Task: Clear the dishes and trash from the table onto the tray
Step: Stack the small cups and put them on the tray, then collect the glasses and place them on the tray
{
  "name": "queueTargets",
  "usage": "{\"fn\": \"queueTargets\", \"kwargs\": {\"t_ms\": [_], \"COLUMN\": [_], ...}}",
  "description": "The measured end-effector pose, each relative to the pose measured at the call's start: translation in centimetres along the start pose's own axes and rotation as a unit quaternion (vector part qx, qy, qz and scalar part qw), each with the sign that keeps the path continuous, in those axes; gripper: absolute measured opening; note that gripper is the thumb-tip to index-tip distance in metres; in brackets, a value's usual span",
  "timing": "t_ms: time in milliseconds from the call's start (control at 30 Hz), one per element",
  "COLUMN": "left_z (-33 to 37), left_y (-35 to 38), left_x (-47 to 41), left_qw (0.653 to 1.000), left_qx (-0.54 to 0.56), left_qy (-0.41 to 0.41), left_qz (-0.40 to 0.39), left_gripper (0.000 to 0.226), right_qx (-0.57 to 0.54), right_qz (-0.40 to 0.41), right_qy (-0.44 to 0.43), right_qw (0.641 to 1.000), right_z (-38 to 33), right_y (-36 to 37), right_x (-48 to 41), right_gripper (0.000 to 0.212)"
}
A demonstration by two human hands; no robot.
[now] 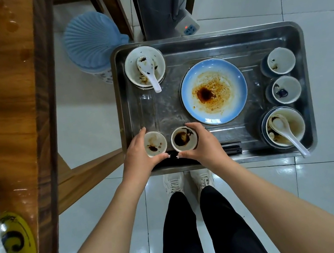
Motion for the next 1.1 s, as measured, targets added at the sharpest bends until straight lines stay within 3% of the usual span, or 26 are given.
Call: {"fn": "queueTargets", "kwargs": {"t_ms": [633,1100], "left_z": [-0.3,2.8], "left_y": [-0.5,-4.0], "left_x": [0.1,4.7], "left_qw": [0.999,0.994], "left_qx": [-0.035,0.096], "left_qy": [0.028,-0.021], "left_qz": [-0.020,0.051], "left_gripper": [0.109,0.080], "right_qx": [0.086,-0.063], "right_qz": [0.014,0.049], "right_qy": [0.005,-0.008], "right_qw": [0.996,0.997], "right_z": [-0.1,-3.2], "right_y": [0.2,-2.7], "right_x": [0.0,3.7], "right_gripper": [0.092,0.088]}}
Point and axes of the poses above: each hand's wrist, its own x-axis away from the middle knuckle, its own y-axis out of the palm, z = x × y, the point moved 3 cm from there along -x, towards the middle knuckle, and after that the axes turned 13 degrees about -x, right-handed, at the moved point
